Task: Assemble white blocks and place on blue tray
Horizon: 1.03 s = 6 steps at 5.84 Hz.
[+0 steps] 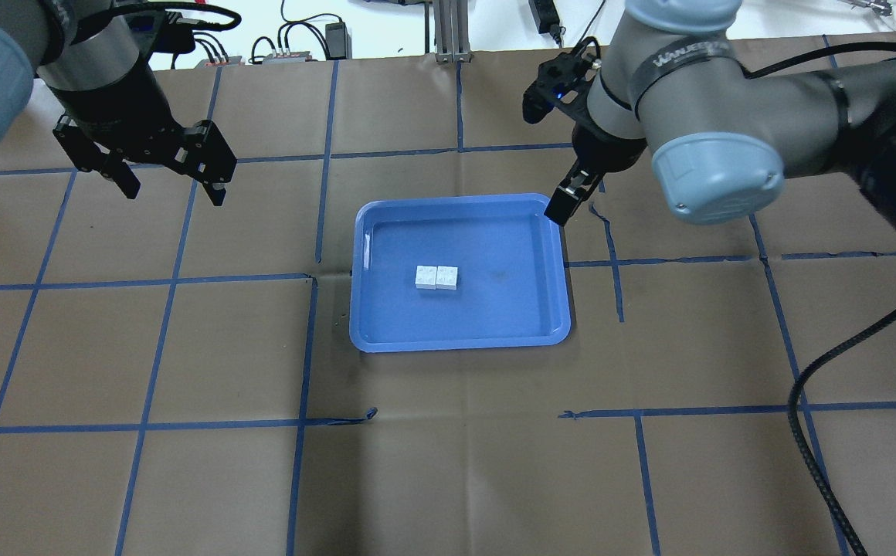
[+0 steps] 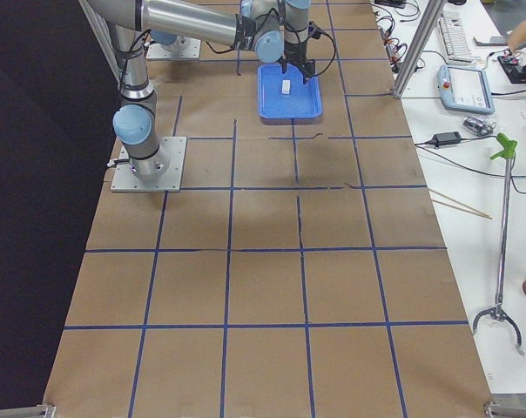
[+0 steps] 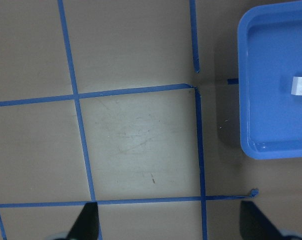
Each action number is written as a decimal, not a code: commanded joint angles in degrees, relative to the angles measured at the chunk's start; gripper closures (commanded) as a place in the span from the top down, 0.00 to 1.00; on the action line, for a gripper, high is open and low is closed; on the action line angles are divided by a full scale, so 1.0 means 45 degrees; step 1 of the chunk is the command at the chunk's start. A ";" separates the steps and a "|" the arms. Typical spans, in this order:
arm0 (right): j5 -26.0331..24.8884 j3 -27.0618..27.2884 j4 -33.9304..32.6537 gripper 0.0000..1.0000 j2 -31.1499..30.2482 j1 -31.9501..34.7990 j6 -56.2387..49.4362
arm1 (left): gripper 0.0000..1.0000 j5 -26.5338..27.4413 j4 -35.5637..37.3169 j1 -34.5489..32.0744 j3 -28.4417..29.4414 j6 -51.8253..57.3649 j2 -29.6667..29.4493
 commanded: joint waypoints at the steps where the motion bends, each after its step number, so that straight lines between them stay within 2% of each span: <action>1: -0.1418 -0.0201 0.1484 1.00 -0.1345 -0.0523 0.3044 | 0.99 0.0000 0.0000 -0.0002 0.0000 0.0000 0.0001; 2: -0.1753 -0.0996 0.2946 1.00 -0.1623 -0.0776 0.4839 | 0.99 0.0000 0.0000 0.0017 0.0000 0.0000 0.0001; 4: -0.1757 -0.3354 0.6496 1.00 -0.1567 -0.1245 0.6761 | 0.99 0.0000 0.0059 -0.0002 0.0000 0.0000 0.0001; 5: -0.1660 -0.3773 0.7270 1.00 -0.1489 -0.1383 0.7583 | 0.99 0.0000 0.0059 -0.0002 0.0000 0.0000 0.0001; 6: -0.1524 -0.3777 0.7219 1.00 -0.1411 -0.1384 0.8810 | 0.99 0.0000 0.0059 -0.0002 0.0000 0.0000 0.0001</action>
